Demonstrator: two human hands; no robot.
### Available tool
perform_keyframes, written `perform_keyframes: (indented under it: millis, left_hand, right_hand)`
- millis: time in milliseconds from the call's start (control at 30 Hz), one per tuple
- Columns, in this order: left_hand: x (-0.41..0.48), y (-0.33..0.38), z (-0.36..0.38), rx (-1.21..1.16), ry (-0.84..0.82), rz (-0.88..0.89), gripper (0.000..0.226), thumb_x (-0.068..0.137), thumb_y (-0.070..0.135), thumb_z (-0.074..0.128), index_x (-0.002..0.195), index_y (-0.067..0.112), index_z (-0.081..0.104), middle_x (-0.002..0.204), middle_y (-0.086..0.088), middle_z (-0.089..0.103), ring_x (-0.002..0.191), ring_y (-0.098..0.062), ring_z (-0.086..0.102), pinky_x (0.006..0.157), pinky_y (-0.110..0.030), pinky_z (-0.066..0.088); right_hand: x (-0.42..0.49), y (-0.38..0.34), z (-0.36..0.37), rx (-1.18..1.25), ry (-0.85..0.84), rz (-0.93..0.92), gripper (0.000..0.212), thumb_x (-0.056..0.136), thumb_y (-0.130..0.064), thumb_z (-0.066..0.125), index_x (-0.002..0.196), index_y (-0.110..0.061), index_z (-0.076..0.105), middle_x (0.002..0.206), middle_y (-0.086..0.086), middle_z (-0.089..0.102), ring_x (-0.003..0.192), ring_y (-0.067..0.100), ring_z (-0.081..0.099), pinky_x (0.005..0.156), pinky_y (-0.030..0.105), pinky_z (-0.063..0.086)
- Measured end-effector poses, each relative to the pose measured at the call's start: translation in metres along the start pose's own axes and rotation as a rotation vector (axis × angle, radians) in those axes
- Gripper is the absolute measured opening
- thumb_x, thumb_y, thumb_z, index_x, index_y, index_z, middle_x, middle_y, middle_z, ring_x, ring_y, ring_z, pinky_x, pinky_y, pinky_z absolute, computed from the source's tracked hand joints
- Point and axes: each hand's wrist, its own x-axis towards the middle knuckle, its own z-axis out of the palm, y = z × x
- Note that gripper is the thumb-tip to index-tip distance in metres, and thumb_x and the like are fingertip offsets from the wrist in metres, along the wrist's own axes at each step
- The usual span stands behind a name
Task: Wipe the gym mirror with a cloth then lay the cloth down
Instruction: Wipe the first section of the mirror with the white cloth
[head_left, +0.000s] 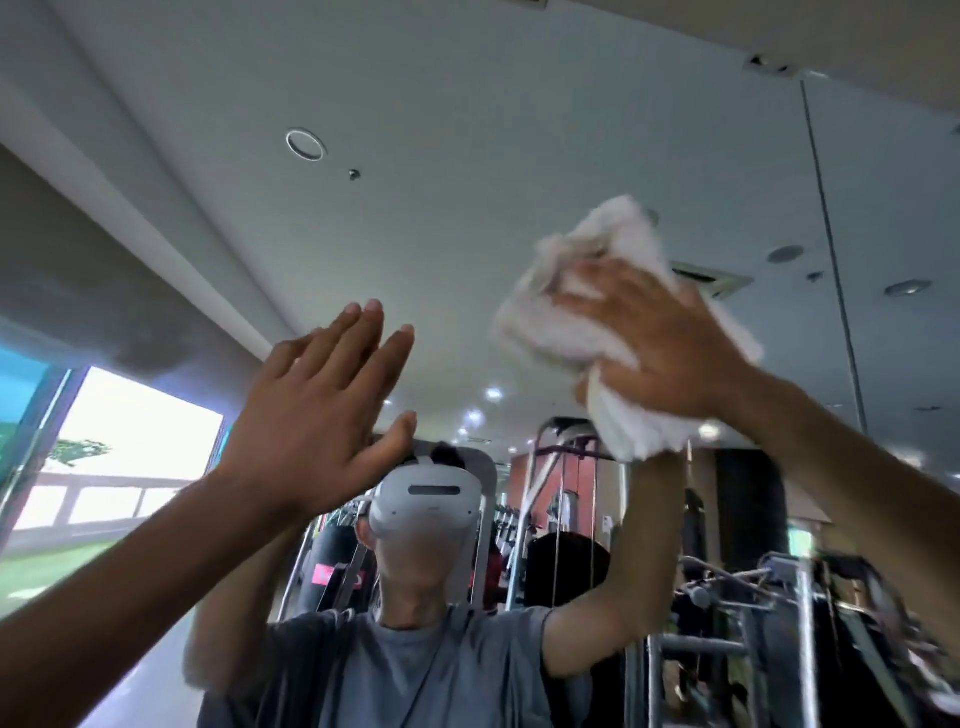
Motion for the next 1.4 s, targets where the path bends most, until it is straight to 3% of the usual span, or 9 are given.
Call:
perform_keyframes:
  millis: [200, 433, 533, 700, 967, 1067, 1233, 1300, 1400]
  left_hand:
    - [-0.008, -0.019, 0.002, -0.055, 0.049, 0.094, 0.07, 0.094, 0.048, 0.038, 0.151, 0.007, 0.043, 0.159, -0.014, 0.035, 0.148, -0.026, 0.032, 0.115, -0.04, 0.024]
    - [-0.014, -0.032, 0.0, -0.026, 0.048, -0.002, 0.075, 0.093, 0.053, 0.036, 0.152, 0.007, 0.04, 0.16, -0.016, 0.033, 0.149, -0.029, 0.03, 0.117, -0.046, 0.02]
    - [-0.015, -0.054, -0.004, 0.008, 0.031, 0.144, 0.075, 0.094, 0.054, 0.038, 0.152, 0.006, 0.041, 0.159, -0.015, 0.034, 0.147, -0.029, 0.033, 0.115, -0.041, 0.023]
    - [-0.022, -0.058, -0.001, -0.02, 0.051, 0.13, 0.073, 0.094, 0.05, 0.039, 0.153, 0.006, 0.039, 0.161, -0.013, 0.031, 0.149, -0.026, 0.029, 0.12, -0.041, 0.019]
    - [-0.025, -0.059, -0.003, -0.02, 0.032, -0.056, 0.077, 0.096, 0.054, 0.032, 0.156, 0.007, 0.031, 0.164, -0.013, 0.021, 0.153, -0.025, 0.018, 0.122, -0.044, 0.009]
    - [-0.025, -0.058, -0.002, -0.004, 0.041, -0.069, 0.076, 0.095, 0.053, 0.033, 0.155, 0.006, 0.034, 0.163, -0.015, 0.024, 0.153, -0.027, 0.021, 0.121, -0.046, 0.012]
    - [-0.024, -0.058, -0.002, -0.03, 0.037, -0.076, 0.076, 0.095, 0.054, 0.031, 0.156, 0.009, 0.032, 0.164, -0.013, 0.022, 0.153, -0.025, 0.018, 0.122, -0.045, 0.011]
    - [-0.026, -0.059, -0.002, -0.034, 0.028, -0.074, 0.076, 0.096, 0.054, 0.03, 0.157, 0.01, 0.031, 0.164, -0.012, 0.022, 0.153, -0.025, 0.018, 0.122, -0.044, 0.009]
    - [-0.026, -0.058, -0.003, -0.048, 0.041, -0.073, 0.074, 0.096, 0.053, 0.031, 0.156, 0.009, 0.033, 0.164, -0.012, 0.023, 0.153, -0.025, 0.02, 0.122, -0.043, 0.008]
  right_hand:
    - [0.079, -0.058, 0.009, 0.02, 0.227, 0.756, 0.063, 0.094, -0.051, 0.037, 0.154, -0.033, 0.027, 0.165, -0.003, 0.017, 0.15, 0.02, 0.015, 0.113, 0.06, 0.013]
    - [0.031, -0.077, 0.009, -0.043, 0.028, -0.108, 0.068, 0.084, -0.052, 0.038, 0.151, -0.037, 0.032, 0.162, -0.001, 0.027, 0.147, 0.02, 0.024, 0.11, 0.052, 0.015]
    - [0.031, -0.036, 0.001, -0.036, 0.05, 0.164, 0.071, 0.082, -0.052, 0.036, 0.151, -0.039, 0.029, 0.159, 0.001, 0.032, 0.145, 0.024, 0.028, 0.106, 0.066, 0.029]
    - [0.122, -0.089, 0.007, -0.007, 0.272, 0.842, 0.062, 0.094, -0.05, 0.042, 0.152, -0.033, 0.03, 0.163, 0.0, 0.024, 0.148, 0.021, 0.021, 0.112, 0.058, 0.018]
    - [0.069, -0.107, 0.011, -0.103, 0.086, -0.167, 0.064, 0.085, -0.049, 0.042, 0.146, -0.031, 0.045, 0.159, 0.001, 0.035, 0.146, 0.022, 0.032, 0.108, 0.053, 0.021]
    - [0.062, -0.061, 0.001, -0.113, 0.041, -0.027, 0.067, 0.084, -0.051, 0.04, 0.149, -0.037, 0.035, 0.159, 0.0, 0.033, 0.145, 0.023, 0.03, 0.106, 0.062, 0.03]
    - [0.124, -0.103, 0.01, -0.068, 0.258, 0.75, 0.066, 0.089, -0.057, 0.038, 0.151, -0.033, 0.033, 0.161, 0.0, 0.027, 0.146, 0.022, 0.024, 0.109, 0.056, 0.023]
    - [0.135, -0.134, 0.017, -0.066, 0.248, 0.733, 0.067, 0.091, -0.057, 0.033, 0.153, -0.03, 0.029, 0.163, 0.002, 0.023, 0.148, 0.023, 0.02, 0.111, 0.058, 0.018]
    - [0.11, -0.147, 0.018, -0.062, 0.19, 0.274, 0.072, 0.088, -0.059, 0.024, 0.154, -0.032, 0.031, 0.162, 0.0, 0.026, 0.148, 0.022, 0.023, 0.11, 0.056, 0.018]
